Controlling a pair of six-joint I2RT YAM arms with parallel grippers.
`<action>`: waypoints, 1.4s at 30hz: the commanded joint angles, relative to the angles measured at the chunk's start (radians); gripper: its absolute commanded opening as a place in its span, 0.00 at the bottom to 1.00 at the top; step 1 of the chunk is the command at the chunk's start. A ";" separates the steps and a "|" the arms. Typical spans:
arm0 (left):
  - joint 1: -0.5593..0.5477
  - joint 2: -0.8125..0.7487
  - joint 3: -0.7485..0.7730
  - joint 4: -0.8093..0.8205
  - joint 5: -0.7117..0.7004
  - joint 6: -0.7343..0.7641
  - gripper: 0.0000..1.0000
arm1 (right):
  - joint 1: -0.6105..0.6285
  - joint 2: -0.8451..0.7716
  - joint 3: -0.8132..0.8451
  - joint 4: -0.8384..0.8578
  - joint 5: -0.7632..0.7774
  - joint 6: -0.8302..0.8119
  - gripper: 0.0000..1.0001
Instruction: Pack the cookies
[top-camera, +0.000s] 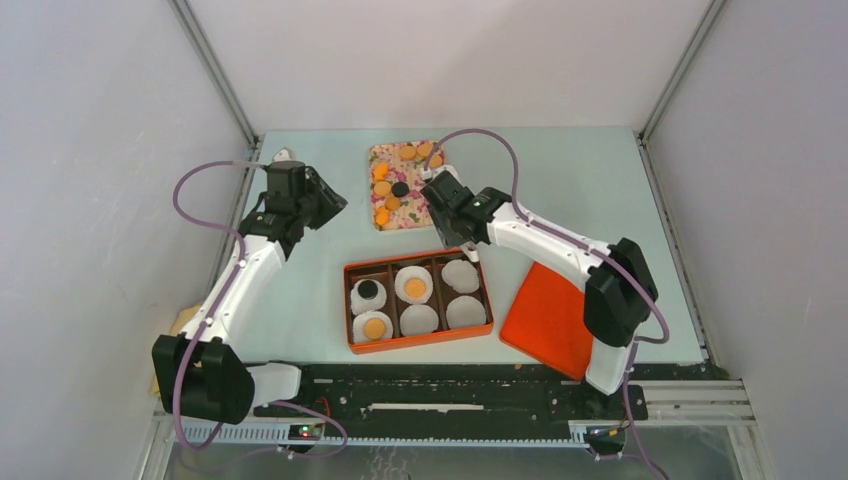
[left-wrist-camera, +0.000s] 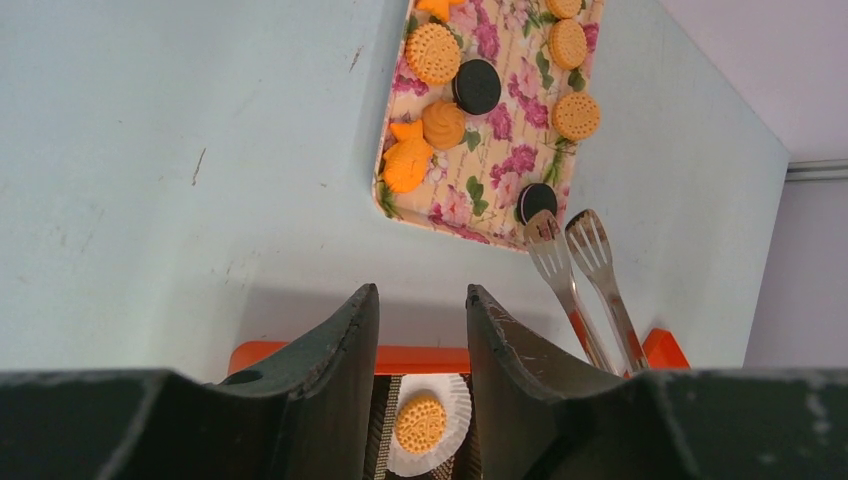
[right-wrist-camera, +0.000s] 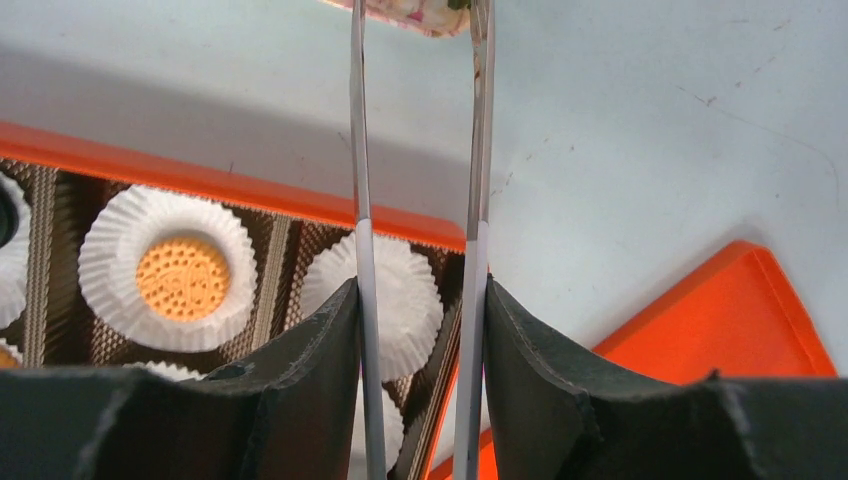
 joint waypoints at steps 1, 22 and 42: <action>-0.007 -0.010 -0.006 0.022 -0.011 0.024 0.43 | -0.047 0.026 0.087 0.091 -0.027 -0.036 0.51; -0.005 0.007 0.000 0.019 -0.016 0.017 0.43 | -0.108 0.121 0.034 0.124 -0.118 -0.020 0.51; -0.004 -0.016 -0.008 0.024 0.009 0.007 0.43 | -0.104 0.131 0.056 0.027 -0.092 0.025 0.49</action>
